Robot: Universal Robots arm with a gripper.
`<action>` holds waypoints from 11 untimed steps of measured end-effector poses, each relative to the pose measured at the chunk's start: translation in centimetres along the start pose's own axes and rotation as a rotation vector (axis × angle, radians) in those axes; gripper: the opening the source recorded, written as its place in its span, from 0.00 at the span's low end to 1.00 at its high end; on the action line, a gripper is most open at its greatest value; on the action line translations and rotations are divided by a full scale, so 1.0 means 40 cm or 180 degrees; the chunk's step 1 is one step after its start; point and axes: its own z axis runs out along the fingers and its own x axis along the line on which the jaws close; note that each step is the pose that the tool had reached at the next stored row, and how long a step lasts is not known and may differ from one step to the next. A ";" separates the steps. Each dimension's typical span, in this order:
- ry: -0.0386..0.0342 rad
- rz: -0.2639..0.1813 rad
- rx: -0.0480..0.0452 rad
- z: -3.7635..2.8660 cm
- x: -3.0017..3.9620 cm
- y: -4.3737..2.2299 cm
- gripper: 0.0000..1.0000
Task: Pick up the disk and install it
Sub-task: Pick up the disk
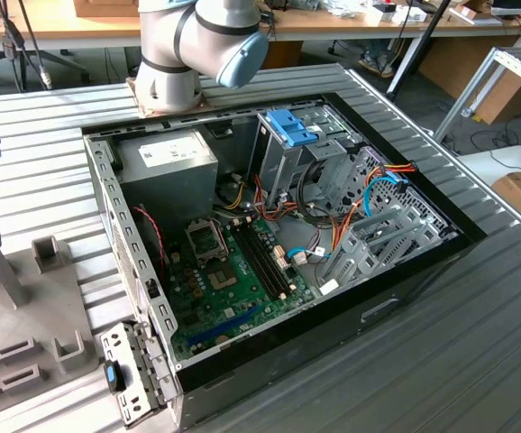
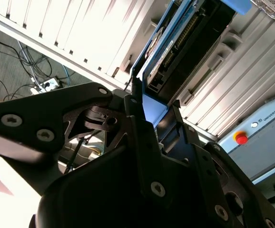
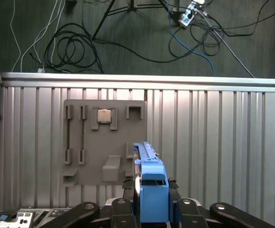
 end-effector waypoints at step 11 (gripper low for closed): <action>0.0000 0.0000 0.0000 -0.001 -0.006 -0.061 0.36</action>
